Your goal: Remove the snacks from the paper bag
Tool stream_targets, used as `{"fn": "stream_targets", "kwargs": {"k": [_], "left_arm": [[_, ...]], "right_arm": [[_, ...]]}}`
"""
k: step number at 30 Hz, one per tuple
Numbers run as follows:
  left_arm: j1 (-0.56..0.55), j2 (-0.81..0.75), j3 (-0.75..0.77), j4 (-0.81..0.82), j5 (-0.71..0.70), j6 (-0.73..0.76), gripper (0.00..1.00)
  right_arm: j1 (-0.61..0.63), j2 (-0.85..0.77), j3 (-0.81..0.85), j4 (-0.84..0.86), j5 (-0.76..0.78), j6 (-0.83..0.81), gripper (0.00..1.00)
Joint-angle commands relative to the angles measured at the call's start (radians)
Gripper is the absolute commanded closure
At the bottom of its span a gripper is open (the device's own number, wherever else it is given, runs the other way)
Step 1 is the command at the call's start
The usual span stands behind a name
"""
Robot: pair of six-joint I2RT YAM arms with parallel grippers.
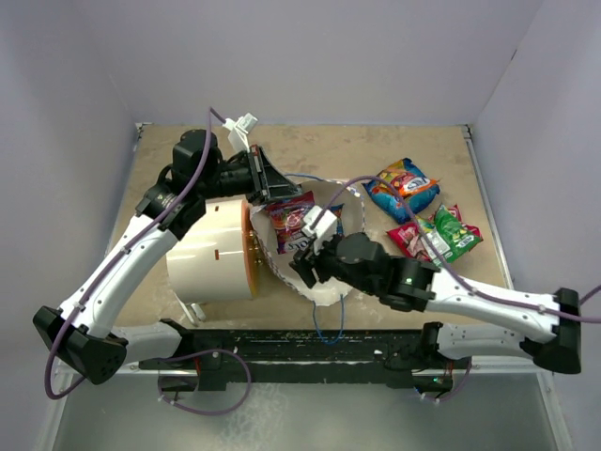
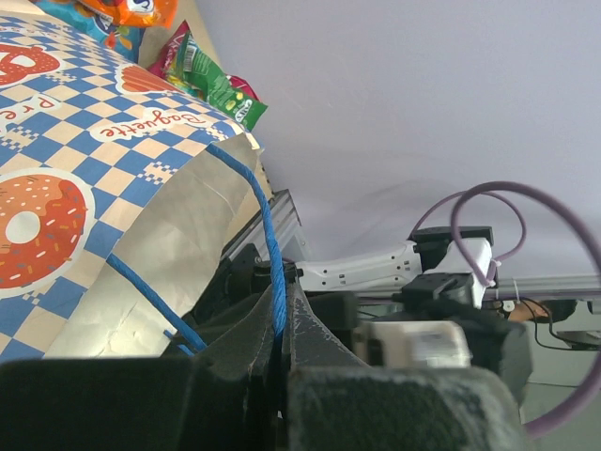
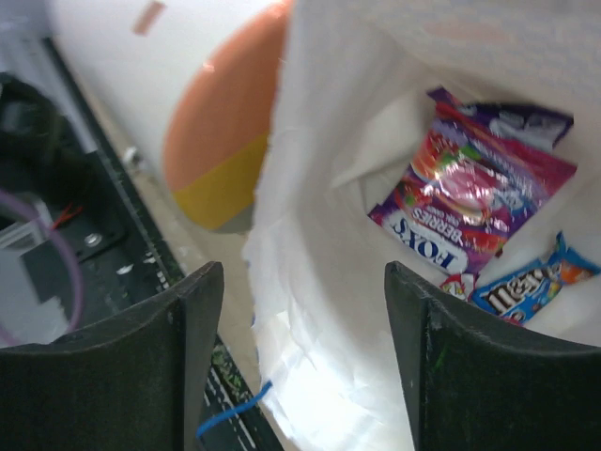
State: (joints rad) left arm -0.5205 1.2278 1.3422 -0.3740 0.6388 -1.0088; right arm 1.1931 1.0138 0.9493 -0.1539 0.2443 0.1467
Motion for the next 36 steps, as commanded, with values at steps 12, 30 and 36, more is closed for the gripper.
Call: {"fn": "stream_targets", "kwargs": {"k": [12, 30, 36], "left_arm": [[-0.006, -0.023, 0.065, -0.036, 0.002, 0.027, 1.00], [-0.007, -0.003, 0.145, -0.142, 0.053, 0.265, 1.00], [-0.007, 0.003, 0.130, -0.147, 0.069, 0.272, 1.00]], "right_arm": [[0.016, 0.369, -0.147, 0.469, 0.690, 0.417, 0.48], [-0.107, 0.653, -0.134, 0.818, 0.472, 0.315, 0.15], [-0.170, 0.721, -0.100, 0.819, 0.356, 0.253, 0.02]]}}
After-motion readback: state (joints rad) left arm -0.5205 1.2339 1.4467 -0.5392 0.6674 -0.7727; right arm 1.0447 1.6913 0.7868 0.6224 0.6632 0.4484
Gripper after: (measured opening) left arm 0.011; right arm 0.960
